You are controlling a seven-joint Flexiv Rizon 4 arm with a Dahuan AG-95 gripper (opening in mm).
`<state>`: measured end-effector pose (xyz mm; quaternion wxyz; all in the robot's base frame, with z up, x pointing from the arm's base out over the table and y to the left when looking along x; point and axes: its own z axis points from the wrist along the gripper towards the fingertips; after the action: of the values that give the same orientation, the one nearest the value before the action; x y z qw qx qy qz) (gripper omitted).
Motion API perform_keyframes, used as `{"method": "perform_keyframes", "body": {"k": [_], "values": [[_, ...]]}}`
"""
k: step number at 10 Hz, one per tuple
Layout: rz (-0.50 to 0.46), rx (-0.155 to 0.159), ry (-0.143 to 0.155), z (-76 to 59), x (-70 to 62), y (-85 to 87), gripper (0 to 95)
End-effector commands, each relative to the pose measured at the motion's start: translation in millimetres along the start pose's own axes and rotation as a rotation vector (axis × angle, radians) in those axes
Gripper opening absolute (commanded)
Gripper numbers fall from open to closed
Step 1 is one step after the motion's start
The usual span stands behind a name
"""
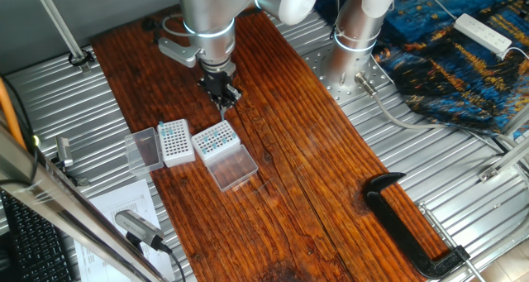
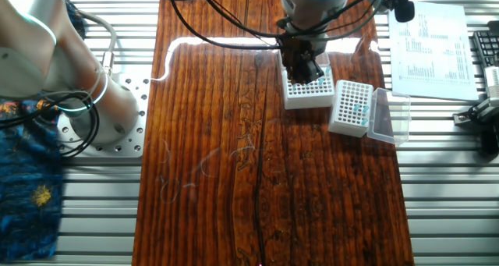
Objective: Transfer all medium pipette tips from one holder to another
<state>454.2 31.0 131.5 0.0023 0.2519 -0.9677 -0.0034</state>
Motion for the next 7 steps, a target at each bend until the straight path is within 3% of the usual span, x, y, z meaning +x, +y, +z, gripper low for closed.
{"method": "perform_keyframes", "body": {"k": [1, 7], "values": [[0.000, -0.002, 0.000, 1.3, 1.7, 2.0, 0.0], [-0.007, 0.004, 0.001, 8.9, 0.6, 1.6, 0.0]]}}
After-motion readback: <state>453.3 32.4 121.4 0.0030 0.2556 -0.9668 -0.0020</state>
